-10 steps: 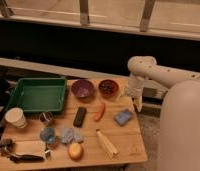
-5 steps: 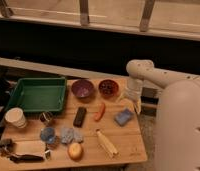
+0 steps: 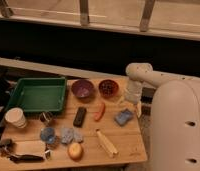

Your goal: Wipe tray with sponge

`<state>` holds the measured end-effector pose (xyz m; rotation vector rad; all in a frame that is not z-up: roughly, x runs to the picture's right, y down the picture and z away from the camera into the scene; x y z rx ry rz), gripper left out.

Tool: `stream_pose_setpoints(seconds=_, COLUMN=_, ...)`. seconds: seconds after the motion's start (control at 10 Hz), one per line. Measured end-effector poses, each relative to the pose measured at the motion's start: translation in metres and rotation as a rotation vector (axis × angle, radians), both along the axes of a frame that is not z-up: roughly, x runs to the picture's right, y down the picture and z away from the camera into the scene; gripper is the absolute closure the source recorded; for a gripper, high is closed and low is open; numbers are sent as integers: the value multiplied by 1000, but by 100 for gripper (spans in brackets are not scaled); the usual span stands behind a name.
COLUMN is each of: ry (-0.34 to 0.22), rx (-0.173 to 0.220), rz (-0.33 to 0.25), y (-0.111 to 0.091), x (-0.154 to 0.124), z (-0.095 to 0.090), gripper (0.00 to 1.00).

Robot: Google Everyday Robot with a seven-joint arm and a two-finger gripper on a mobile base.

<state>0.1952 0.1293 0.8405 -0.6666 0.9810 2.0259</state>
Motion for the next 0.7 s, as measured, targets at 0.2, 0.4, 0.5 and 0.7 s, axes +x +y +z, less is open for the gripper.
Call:
stream_pose_setpoints(seconds=0.2, ry=28, rx=-20, rz=18, y=4, x=8, z=5, gripper=20)
stream_pose_setpoints(seconds=0.4, ry=30, rx=-36, rz=40, y=9, x=10, z=10, gripper=20)
stream_pose_setpoints(seconds=0.5, ry=20, rx=-50, rz=56, y=14, x=10, z=15, gripper=20)
stream_pose_setpoints(seconds=0.7, ry=8, rx=-70, rz=73, y=22, x=8, z=24, gripper=20)
